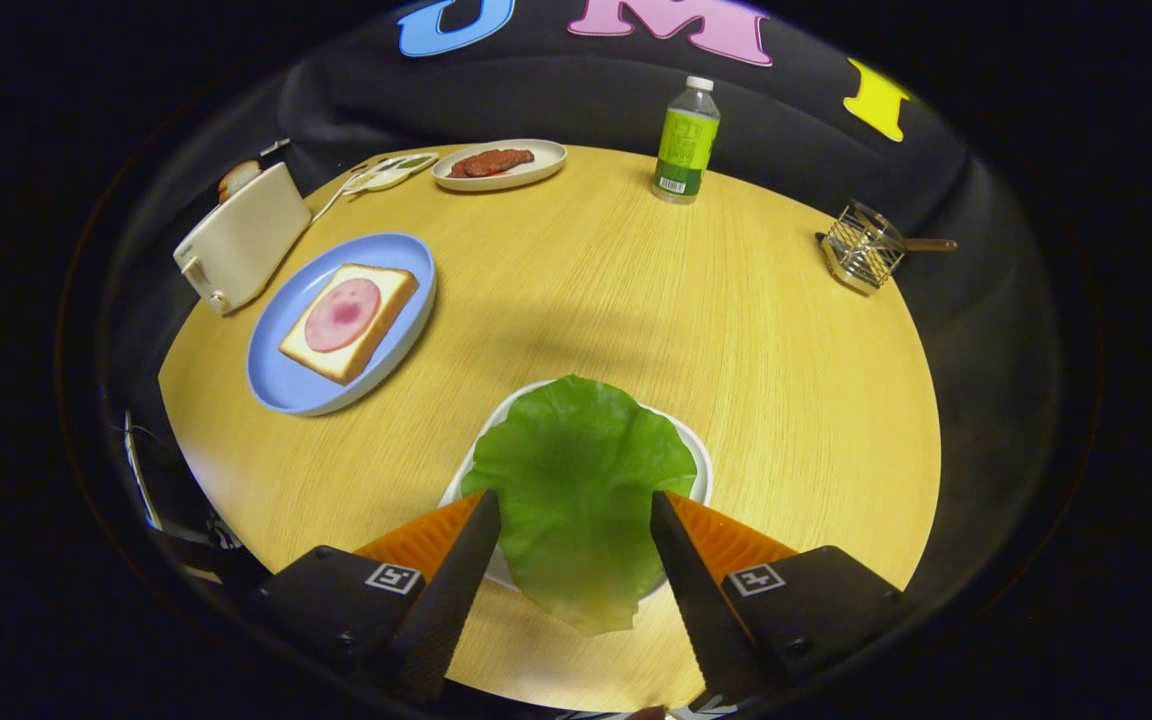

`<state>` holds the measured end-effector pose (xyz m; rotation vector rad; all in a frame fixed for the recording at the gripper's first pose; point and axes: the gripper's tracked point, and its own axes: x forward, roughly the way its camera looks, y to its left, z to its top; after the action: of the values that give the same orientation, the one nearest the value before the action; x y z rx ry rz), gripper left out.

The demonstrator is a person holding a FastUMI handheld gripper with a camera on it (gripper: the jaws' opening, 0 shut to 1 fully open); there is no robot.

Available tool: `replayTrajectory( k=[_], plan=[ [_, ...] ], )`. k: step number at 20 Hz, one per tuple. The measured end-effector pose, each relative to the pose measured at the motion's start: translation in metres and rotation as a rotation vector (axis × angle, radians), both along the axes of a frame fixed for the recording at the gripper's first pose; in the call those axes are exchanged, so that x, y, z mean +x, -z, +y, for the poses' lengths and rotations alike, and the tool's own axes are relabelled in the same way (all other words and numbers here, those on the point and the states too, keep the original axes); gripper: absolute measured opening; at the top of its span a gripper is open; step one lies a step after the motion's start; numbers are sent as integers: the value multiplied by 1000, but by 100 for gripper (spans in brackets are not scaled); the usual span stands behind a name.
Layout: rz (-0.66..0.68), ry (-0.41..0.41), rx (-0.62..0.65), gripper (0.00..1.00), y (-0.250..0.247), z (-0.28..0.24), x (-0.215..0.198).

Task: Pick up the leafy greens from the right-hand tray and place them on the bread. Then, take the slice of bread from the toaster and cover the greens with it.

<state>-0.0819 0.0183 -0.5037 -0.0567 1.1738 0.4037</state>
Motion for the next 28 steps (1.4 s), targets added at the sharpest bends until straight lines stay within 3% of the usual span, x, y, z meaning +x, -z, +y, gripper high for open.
replayTrajectory(
  k=[6,10,13,15,19,28],
  plan=[
    [60,-8,11,93,17,1,4],
    [104,-9,-12,81,19,-4,2],
    [111,3,1,19,19,-5,3],
    [125,16,20,8,18,-6,4],
    [77,44,49,8,-14,-2,16],
    [-36,-37,153,8,-100,83,46]
  ],
)
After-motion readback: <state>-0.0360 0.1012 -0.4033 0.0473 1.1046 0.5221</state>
